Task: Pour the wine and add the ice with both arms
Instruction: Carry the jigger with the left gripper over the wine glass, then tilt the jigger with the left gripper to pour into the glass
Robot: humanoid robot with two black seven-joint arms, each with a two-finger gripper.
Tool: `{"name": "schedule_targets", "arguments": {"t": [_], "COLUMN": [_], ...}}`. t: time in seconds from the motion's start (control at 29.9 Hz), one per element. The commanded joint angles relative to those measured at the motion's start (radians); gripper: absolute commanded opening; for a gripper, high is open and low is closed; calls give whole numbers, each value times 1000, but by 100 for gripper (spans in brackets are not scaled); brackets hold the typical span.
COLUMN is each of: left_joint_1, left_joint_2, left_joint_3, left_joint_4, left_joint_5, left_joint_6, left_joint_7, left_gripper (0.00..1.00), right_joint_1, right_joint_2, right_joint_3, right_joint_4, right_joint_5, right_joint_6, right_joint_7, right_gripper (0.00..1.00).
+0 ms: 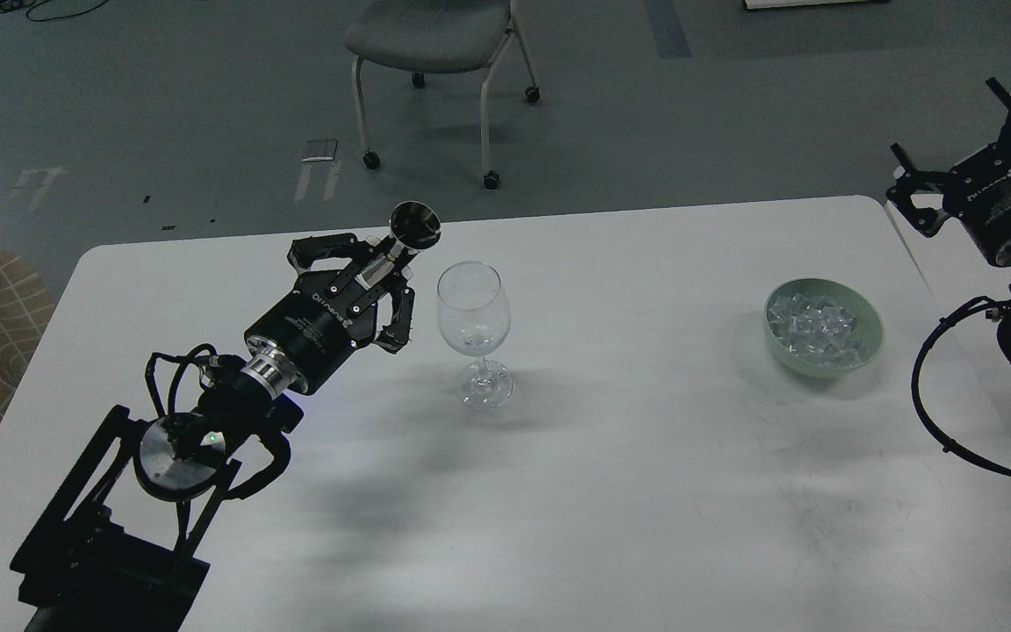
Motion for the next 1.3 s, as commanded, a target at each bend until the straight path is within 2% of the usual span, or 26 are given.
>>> {"name": "schedule_targets", "arguments": {"t": [0.0,1.04,1.17,1.27], "left_joint_1": [1,-25,-39,-45], "left_joint_2": [-1,-2,-4,-4], "left_joint_3": [0,2,2,3], "left_joint_4": [-2,-43,-58,-62], "left_joint_5": [54,389,397,415], "left_joint_6": [-3,-8,-8,-8], "left_joint_7": [25,71,94,96], "left_gripper": [15,15,15,15], "right_joint_1": [0,-5,-5,-8], "right_joint_2": [0,1,1,1], "right_joint_3": [2,14,16,16], "right_joint_4": [0,4,3,3], "right_joint_5": [0,2,2,2], "right_joint_6": [0,1,3,3], "right_joint_7": [0,0,0,0], "right_gripper": [100,100,100,100]}}
